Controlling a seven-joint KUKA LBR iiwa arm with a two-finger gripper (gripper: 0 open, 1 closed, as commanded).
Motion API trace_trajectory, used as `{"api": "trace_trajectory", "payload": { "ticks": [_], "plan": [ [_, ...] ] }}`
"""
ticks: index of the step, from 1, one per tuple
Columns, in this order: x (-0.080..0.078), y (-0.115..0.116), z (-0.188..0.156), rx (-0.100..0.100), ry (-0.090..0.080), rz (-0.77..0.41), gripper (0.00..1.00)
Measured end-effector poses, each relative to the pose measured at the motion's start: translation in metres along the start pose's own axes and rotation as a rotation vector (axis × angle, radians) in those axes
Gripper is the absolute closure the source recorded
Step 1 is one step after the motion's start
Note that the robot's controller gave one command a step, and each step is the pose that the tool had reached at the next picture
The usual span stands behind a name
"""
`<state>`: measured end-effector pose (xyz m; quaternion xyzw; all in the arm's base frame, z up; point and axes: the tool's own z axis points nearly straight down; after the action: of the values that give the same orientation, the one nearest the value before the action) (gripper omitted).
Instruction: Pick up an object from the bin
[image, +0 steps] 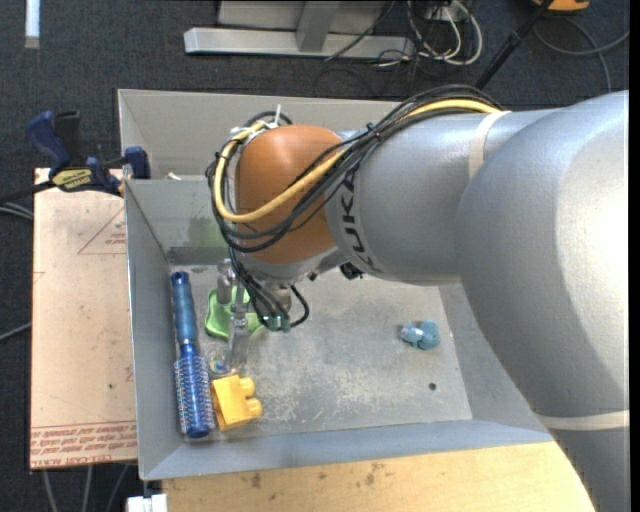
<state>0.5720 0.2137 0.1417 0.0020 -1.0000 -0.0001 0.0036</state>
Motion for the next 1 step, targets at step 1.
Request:
{"api": "trace_trajectory", "payload": {
  "ticks": [1],
  "plan": [
    [-0.0785,-0.0650,0.0577,0.002,-0.015,-0.419,0.00]
  ]
}}
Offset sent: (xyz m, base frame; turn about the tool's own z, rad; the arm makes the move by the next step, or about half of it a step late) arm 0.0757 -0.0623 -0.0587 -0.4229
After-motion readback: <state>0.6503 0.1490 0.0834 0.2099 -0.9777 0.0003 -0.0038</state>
